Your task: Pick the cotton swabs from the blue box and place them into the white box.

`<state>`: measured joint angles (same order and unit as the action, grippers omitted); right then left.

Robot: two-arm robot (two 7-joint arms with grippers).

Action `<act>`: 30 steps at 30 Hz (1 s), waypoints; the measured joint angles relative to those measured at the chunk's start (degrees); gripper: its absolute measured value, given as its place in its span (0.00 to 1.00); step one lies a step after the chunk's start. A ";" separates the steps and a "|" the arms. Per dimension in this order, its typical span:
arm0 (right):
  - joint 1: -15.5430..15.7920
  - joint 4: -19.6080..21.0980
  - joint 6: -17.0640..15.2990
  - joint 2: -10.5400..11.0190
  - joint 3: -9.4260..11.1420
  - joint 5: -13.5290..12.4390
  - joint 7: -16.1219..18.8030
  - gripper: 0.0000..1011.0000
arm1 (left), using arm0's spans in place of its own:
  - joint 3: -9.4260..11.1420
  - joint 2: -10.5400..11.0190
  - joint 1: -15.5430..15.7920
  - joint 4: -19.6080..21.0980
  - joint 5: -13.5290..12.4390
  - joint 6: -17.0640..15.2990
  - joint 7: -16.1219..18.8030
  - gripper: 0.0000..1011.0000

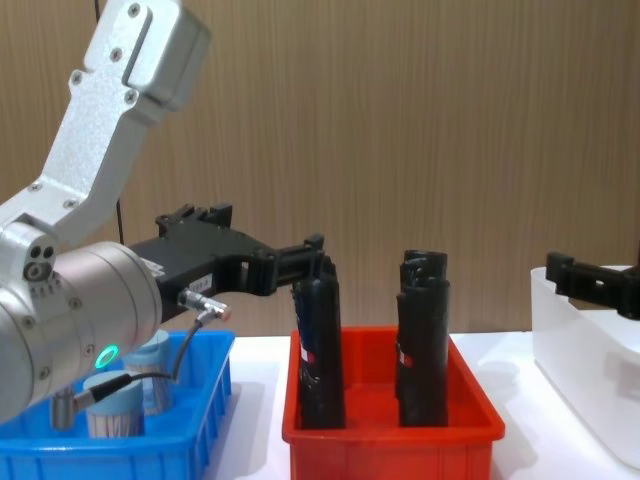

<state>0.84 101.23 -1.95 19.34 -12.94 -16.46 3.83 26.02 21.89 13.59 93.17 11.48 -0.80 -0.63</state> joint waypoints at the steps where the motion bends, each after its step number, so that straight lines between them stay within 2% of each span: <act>1: 0.00 0.00 0.00 0.00 0.00 0.00 0.00 0.99 | 0.00 0.00 0.00 0.00 0.00 0.00 0.00 0.99; 30: 0.00 0.00 0.00 0.00 0.00 0.00 0.00 0.99 | 0.00 0.00 0.00 0.00 0.00 0.00 0.00 0.99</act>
<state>0.84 101.23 -1.95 19.34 -12.94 -16.46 3.83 26.03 21.89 13.59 93.17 11.48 -0.80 -0.63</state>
